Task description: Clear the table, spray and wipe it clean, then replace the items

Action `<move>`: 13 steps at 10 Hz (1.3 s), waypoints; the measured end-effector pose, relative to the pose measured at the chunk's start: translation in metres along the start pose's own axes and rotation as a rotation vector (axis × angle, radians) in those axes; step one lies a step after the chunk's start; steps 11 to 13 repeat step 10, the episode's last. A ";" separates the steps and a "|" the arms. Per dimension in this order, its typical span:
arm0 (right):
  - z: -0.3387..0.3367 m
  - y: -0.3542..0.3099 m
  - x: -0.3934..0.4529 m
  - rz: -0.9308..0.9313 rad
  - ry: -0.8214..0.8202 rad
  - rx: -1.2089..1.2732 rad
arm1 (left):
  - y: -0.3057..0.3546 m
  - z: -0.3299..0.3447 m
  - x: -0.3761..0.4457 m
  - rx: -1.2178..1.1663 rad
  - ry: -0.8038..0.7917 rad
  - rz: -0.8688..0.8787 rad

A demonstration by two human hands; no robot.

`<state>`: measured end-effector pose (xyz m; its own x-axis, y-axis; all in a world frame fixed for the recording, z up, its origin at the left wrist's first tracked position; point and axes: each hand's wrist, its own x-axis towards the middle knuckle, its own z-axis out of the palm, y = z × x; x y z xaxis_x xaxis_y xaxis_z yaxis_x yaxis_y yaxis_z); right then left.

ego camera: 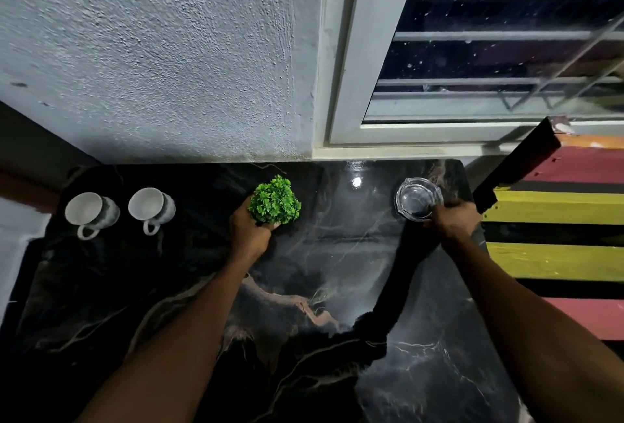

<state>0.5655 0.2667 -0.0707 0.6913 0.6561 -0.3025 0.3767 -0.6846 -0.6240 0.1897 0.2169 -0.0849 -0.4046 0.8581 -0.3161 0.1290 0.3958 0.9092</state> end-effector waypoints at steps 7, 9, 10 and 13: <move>-0.015 0.001 -0.036 -0.100 -0.072 -0.110 | -0.001 -0.030 -0.029 0.075 -0.088 0.036; -0.028 -0.002 -0.059 -0.129 -0.088 -0.018 | -0.006 -0.037 -0.049 0.084 -0.169 -0.039; -0.032 0.000 -0.073 -0.185 -0.106 -0.023 | -0.009 -0.038 -0.055 0.100 -0.193 -0.083; -0.032 0.000 -0.073 -0.185 -0.106 -0.023 | -0.009 -0.038 -0.055 0.100 -0.193 -0.083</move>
